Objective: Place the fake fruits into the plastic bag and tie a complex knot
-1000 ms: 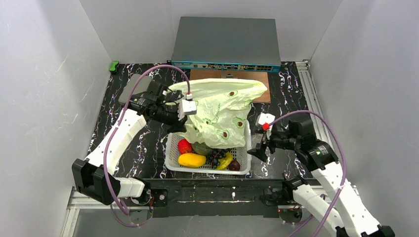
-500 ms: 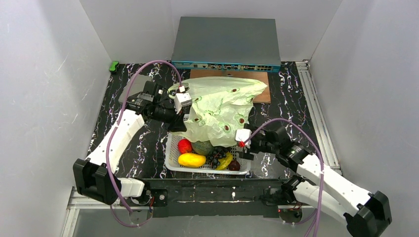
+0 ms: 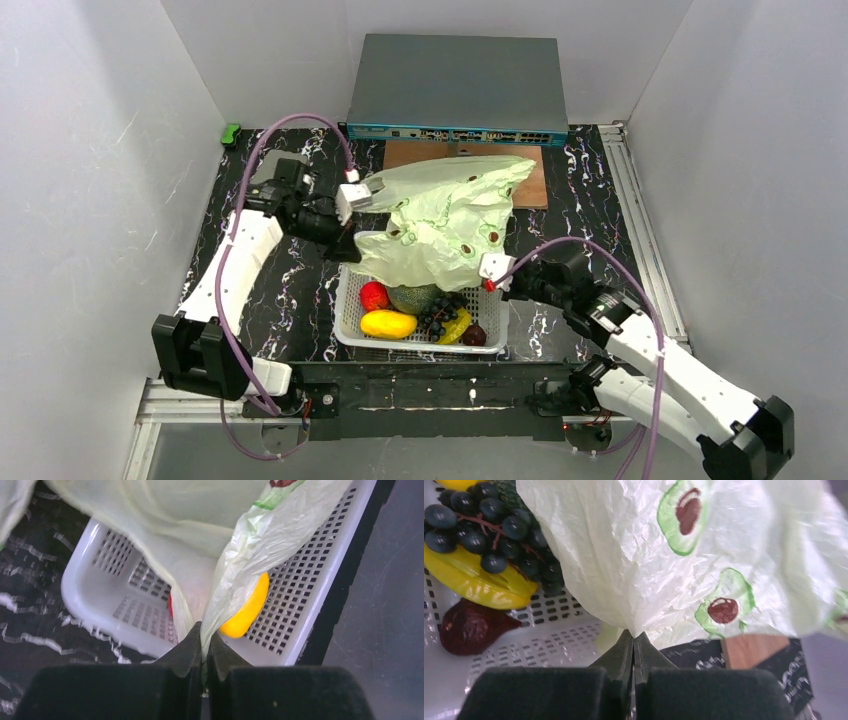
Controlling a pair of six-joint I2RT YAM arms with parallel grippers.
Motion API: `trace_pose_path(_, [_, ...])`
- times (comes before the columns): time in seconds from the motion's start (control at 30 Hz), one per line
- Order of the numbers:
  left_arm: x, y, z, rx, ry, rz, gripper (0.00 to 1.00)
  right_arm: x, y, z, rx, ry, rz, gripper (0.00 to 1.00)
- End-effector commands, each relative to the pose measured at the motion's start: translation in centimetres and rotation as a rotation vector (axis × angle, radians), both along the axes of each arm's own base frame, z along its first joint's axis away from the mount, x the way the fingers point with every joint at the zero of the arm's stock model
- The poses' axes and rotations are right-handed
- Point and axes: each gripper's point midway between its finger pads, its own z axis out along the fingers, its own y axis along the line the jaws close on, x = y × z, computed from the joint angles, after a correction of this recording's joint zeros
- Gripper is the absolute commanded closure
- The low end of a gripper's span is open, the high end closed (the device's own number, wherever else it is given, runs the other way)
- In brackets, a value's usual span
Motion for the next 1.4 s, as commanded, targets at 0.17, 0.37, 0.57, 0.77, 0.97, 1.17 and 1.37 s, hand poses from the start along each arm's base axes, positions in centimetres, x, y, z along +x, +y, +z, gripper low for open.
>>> trace_pose_path(0.17, [-2.6, 3.4, 9.7, -0.186, -0.066, 0.05, 1.0, 0.2, -8.7, 4.3, -0.056, -0.037, -0.199, 0.99])
trace_pose_path(0.37, [-2.7, -4.9, 16.0, -0.345, -0.066, -0.032, 1.0, 0.7, -7.6, 8.0, 0.07, 0.139, -0.228, 0.62])
trace_pose_path(0.57, [0.2, -11.4, 20.0, -0.503, 0.064, 0.074, 1.0, -0.6, -6.0, 19.5, 0.33, 0.18, -0.266, 0.02])
trace_pose_path(0.77, [3.7, -15.9, 22.1, -0.535, 0.039, 0.334, 1.0, -3.8, -4.3, 25.5, 0.549, 0.319, -0.241, 0.02])
trace_pose_path(0.97, [5.6, -20.2, 23.0, -0.564, 0.074, 0.402, 1.0, -2.0, -2.2, 25.4, 0.556, 0.269, -0.237, 0.02])
trace_pose_path(1.17, [6.2, -23.2, 23.2, -0.604, 0.177, 0.407, 1.0, 2.0, 0.6, 25.9, 0.589, 0.062, -0.267, 0.01])
trace_pose_path(1.37, [5.9, -23.8, 24.3, -0.671, 0.2, 0.384, 1.0, 4.6, 2.9, 25.8, 0.662, -0.02, -0.24, 0.03])
